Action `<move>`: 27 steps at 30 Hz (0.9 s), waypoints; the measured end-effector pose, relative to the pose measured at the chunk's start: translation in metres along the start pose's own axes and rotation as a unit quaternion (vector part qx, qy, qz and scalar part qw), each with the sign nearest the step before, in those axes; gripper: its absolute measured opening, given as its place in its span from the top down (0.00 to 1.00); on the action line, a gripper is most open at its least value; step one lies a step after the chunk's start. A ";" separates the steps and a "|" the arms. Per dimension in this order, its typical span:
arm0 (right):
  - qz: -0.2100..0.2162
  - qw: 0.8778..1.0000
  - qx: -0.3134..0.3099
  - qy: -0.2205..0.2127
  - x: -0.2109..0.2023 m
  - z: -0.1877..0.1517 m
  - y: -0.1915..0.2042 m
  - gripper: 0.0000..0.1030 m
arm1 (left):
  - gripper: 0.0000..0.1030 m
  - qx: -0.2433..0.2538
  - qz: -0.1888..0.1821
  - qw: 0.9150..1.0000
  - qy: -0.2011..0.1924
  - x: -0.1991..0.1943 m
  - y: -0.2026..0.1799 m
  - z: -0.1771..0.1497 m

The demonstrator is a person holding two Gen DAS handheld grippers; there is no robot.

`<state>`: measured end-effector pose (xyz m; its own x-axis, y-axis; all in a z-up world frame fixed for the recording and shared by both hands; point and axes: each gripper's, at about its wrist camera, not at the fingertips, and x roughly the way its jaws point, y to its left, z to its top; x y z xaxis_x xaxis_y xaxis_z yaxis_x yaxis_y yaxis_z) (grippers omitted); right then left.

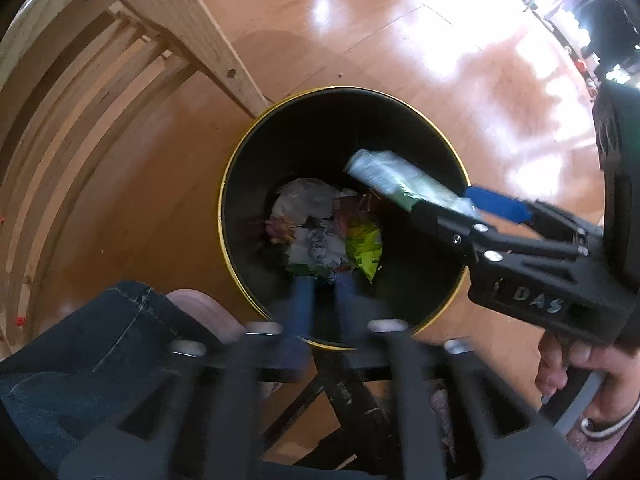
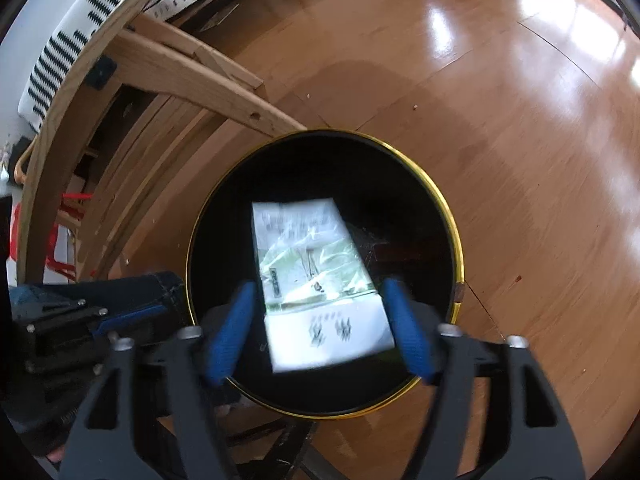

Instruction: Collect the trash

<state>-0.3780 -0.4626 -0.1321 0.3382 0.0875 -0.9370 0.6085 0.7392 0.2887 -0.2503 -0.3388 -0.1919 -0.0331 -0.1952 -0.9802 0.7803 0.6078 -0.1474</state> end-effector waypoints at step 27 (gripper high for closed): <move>0.053 0.968 -0.151 -0.192 -0.105 0.096 0.269 0.07 | 0.06 -0.184 0.116 0.932 -0.289 -0.252 0.215 -0.046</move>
<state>-0.1807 -0.3365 0.0625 0.6653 -0.0380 -0.7457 0.3371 0.9064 0.2546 -0.1031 -0.1236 0.0169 0.5360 -0.3430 -0.7714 0.4541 0.8874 -0.0791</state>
